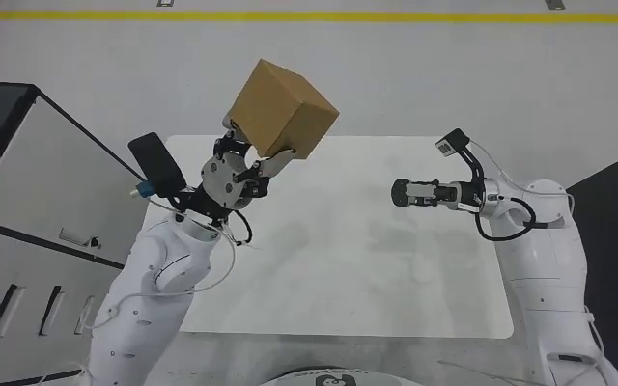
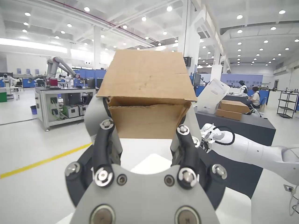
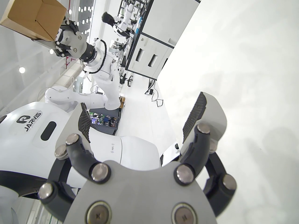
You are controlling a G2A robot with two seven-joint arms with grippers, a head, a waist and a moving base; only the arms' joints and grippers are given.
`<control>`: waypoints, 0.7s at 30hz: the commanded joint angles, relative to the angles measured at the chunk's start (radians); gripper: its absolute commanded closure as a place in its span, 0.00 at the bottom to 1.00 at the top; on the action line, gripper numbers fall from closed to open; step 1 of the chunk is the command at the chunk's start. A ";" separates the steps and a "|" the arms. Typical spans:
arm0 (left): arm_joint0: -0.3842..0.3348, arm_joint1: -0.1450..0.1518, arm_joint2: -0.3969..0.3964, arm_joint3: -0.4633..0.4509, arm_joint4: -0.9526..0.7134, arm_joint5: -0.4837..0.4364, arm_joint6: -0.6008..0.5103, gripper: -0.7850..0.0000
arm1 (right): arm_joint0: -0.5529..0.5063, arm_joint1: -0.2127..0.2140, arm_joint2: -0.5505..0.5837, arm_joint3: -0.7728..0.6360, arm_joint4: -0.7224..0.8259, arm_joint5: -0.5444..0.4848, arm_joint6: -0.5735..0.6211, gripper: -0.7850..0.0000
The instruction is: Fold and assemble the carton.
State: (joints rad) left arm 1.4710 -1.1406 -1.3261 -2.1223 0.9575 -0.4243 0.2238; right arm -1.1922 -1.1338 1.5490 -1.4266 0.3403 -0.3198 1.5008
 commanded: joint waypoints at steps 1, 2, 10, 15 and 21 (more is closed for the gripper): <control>0.000 0.000 0.000 0.000 -0.001 0.000 0.000 1.00 | 0.000 0.000 0.000 0.000 0.000 0.000 0.000 0.00; 0.001 0.000 0.001 0.001 0.002 0.000 -0.005 1.00 | 0.000 0.000 0.000 0.000 0.000 0.000 0.000 0.00; 0.018 0.005 0.031 0.084 -0.249 -0.251 -0.071 1.00 | 0.000 0.000 0.000 0.000 0.000 0.000 0.000 0.00; 0.010 0.006 0.035 0.146 -0.313 -0.372 -0.063 1.00 | 0.000 0.000 0.000 0.000 0.000 0.000 0.000 0.00; -0.004 0.003 0.035 0.162 -0.325 -0.399 -0.039 1.00 | 0.000 0.000 0.000 0.000 0.000 0.000 0.000 0.00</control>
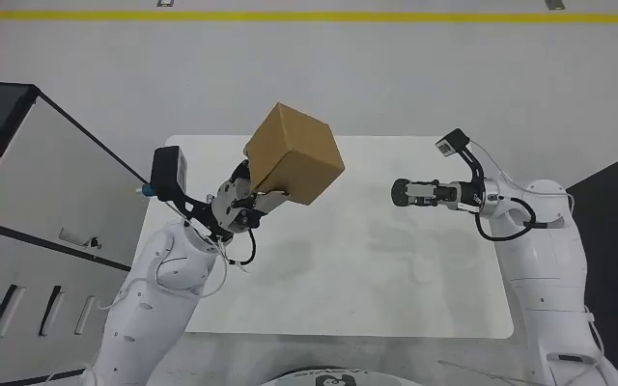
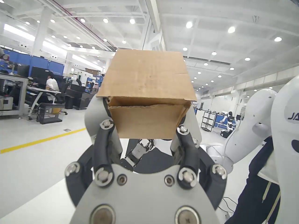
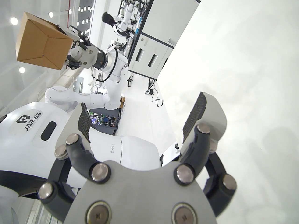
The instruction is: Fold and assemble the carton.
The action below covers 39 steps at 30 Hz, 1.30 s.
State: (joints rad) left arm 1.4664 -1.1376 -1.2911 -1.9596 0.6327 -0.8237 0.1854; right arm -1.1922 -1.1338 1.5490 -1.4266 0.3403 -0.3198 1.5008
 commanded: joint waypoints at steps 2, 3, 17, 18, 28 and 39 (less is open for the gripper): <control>0.001 0.000 0.000 -0.001 0.000 0.001 -0.001 1.00 | 0.000 0.000 0.000 0.000 0.000 0.000 0.000 0.00; 0.001 0.000 0.000 -0.001 0.000 0.001 -0.001 1.00 | 0.000 0.000 0.000 0.000 0.000 0.000 0.000 0.00; -0.003 -0.002 0.018 0.043 -0.180 -0.088 -0.028 1.00 | 0.000 0.000 0.000 0.000 0.000 0.000 0.000 0.00; -0.006 -0.002 0.019 0.040 -0.197 -0.101 -0.037 1.00 | 0.000 0.000 0.000 0.000 0.000 0.000 0.000 0.00; -0.007 0.002 -0.006 0.027 -0.281 0.013 -0.134 1.00 | 0.000 0.000 0.000 0.000 0.000 0.000 0.000 0.00; 0.013 0.005 -0.008 -0.016 -0.367 0.135 -0.211 1.00 | 0.000 0.000 0.000 0.000 0.000 0.000 0.000 0.00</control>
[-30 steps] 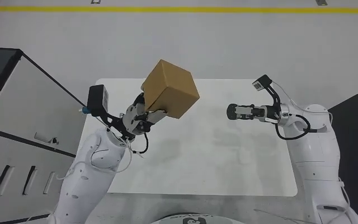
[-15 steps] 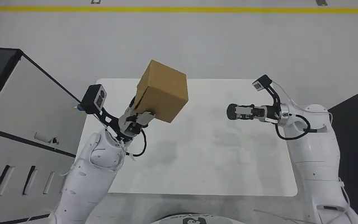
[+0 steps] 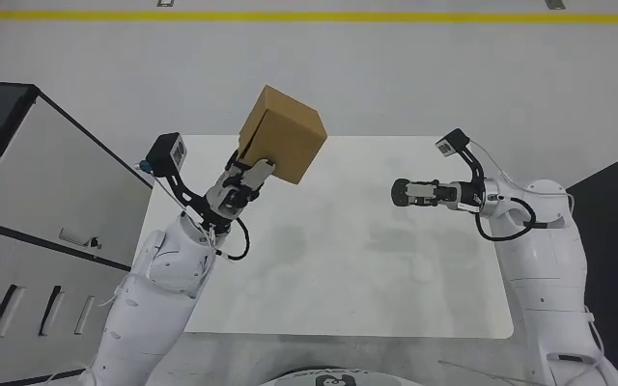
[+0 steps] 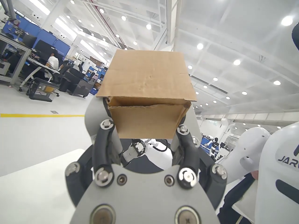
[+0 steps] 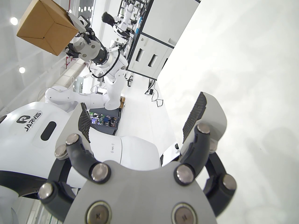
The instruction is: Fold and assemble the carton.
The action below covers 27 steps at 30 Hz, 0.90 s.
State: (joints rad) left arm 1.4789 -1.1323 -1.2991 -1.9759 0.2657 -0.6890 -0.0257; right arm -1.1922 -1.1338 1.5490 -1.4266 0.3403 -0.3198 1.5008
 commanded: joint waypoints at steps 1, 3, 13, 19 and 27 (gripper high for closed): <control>0.000 0.000 0.000 0.000 0.000 0.000 0.000 1.00 | 0.000 0.000 0.000 0.000 0.000 0.000 0.000 0.00; 0.009 -0.002 0.008 -0.007 -0.041 0.032 0.002 1.00 | 0.000 0.000 0.000 0.000 0.000 0.000 0.000 0.00; 0.026 0.003 0.027 -0.069 -0.580 0.240 -0.242 1.00 | 0.000 0.000 0.000 0.000 0.000 0.000 0.000 0.00; 0.016 0.005 0.007 -0.069 -0.529 0.223 -0.241 1.00 | 0.000 0.000 0.000 0.000 0.000 0.000 0.000 0.00; 0.068 -0.002 0.044 -0.119 -0.854 0.307 -0.267 1.00 | 0.000 0.000 0.000 0.000 0.000 0.000 0.000 0.00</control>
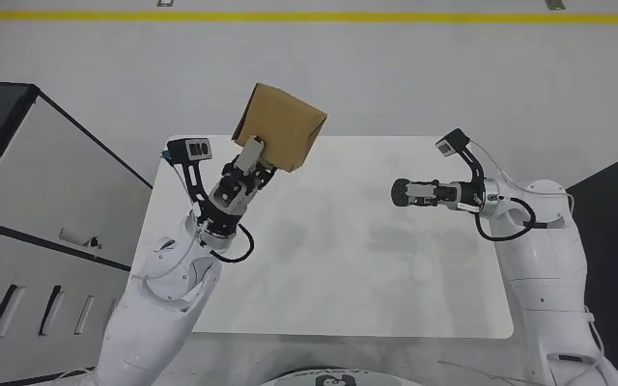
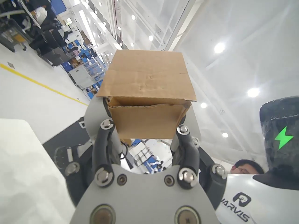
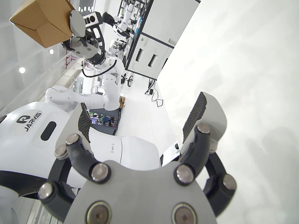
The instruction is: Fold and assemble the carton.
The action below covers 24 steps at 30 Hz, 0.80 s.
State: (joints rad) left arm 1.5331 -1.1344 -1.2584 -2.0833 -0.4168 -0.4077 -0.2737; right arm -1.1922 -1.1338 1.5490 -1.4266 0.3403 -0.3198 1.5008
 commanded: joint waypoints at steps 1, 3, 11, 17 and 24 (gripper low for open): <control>0.023 0.000 -0.002 -0.020 -0.236 0.050 -0.045 1.00 | 0.000 0.000 0.000 0.000 0.000 0.000 0.000 0.00; 0.046 0.001 -0.016 -0.027 -0.358 0.094 -0.079 1.00 | 0.000 0.000 0.000 0.000 0.000 0.000 0.000 0.00; 0.070 0.006 -0.088 -0.031 -0.635 0.243 -0.209 1.00 | 0.000 0.000 0.000 0.000 0.000 0.000 0.000 0.00; 0.070 0.006 -0.088 -0.031 -0.635 0.243 -0.209 1.00 | 0.000 0.000 0.000 0.000 0.000 0.000 0.000 0.00; 0.088 -0.007 -0.083 -0.069 -0.908 0.291 -0.159 1.00 | 0.000 0.000 0.000 0.000 0.000 0.000 0.000 0.00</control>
State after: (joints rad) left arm 1.6192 -1.1402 -1.3356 -2.1459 -1.1685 -0.1361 -0.4341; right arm -1.1922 -1.1338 1.5490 -1.4266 0.3403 -0.3198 1.5008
